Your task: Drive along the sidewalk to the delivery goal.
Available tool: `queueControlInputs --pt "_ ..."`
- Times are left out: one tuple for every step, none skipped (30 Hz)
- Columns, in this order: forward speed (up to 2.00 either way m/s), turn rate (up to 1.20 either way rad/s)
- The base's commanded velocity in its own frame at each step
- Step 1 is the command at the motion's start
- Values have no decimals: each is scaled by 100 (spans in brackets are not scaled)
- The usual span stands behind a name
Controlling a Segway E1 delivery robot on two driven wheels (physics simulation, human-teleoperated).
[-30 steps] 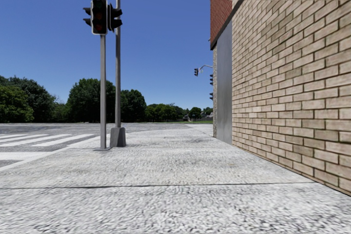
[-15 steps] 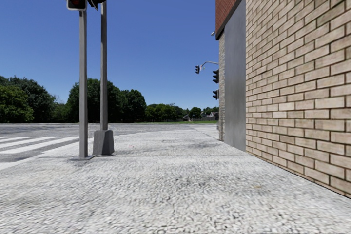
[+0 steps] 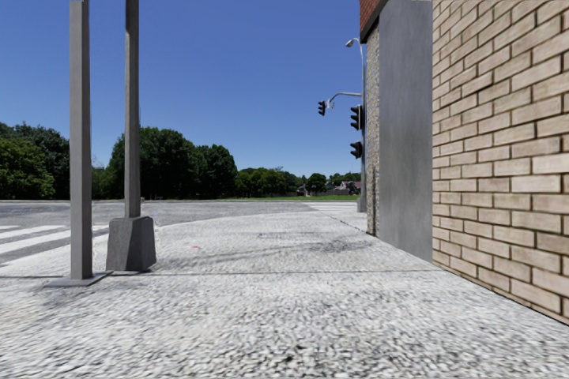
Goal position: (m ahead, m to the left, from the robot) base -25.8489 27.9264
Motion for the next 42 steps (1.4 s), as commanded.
queueControlInputs --pt "180 0" --pt "180 0" --pt "180 0" --pt "180 0" --pt "180 0" --pt "180 0" --pt "180 0" --pt "180 0" --pt "180 0" --pt "180 0" --pt "180 0" --pt "180 0" --pt "180 0" --pt "180 2" --pt "180 5" --pt "180 5" --pt "180 5" --pt "180 6" --pt "180 6" --pt "180 7" --pt "180 7" --pt "180 10" --pt "180 12" --pt "180 16" --pt "180 17" --pt "179 18" --pt "179 18" --pt "178 19" --pt "177 21" --pt "176 25" --pt "176 27" --pt "176 27" --pt "175 32" --pt "170 36" --pt "162 43" --pt "162 43" --pt "152 47" --pt "149 49" --pt "148 49" --pt "148 49" --pt "147 49" --pt "147 49"
